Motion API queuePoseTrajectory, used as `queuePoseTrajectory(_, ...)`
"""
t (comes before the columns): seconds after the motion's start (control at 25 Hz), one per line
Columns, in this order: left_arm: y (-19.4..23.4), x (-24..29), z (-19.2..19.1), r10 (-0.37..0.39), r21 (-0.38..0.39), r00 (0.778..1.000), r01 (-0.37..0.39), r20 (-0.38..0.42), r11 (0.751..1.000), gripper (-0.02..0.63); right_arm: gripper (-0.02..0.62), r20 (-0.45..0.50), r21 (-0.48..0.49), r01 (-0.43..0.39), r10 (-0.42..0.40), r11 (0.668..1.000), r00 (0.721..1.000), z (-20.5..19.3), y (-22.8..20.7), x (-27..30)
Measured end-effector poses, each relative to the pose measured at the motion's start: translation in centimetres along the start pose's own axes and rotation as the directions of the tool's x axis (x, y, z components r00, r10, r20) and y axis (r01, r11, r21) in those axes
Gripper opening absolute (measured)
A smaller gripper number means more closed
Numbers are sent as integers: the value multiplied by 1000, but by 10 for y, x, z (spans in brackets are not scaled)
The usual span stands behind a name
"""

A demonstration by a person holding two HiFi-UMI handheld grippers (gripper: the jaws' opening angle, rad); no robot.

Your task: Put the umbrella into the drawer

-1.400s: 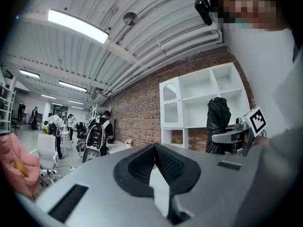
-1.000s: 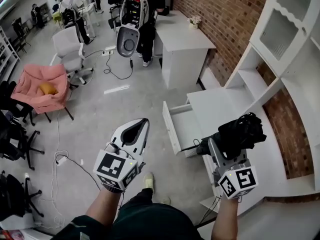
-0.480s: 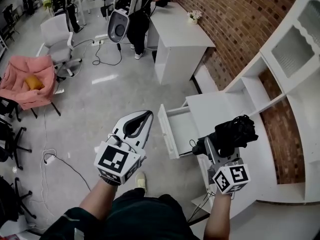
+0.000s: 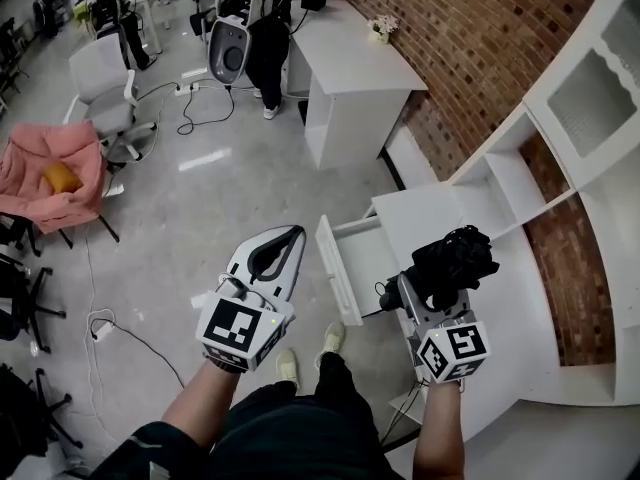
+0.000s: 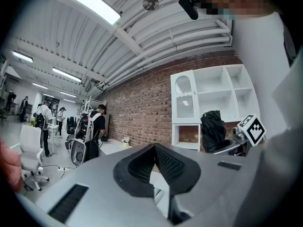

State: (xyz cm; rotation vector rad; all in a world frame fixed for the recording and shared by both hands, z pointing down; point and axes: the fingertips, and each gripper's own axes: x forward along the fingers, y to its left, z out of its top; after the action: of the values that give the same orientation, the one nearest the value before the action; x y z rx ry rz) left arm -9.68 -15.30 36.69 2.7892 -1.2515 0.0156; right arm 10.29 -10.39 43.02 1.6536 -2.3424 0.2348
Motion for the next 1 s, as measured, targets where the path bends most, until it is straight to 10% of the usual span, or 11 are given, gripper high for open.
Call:
queuePoseTrajectory(0.64,-9,102,-33,11,18,1000,-11,-26,1000,6,222,-134,40,-112,117,993,984,-76,-64,98)
queuePoseTrajectory(1.0,1,148,-73,51,12,995,-50,-83,999,6,222,-297,73,-232,243,970,924,-172,-67,169)
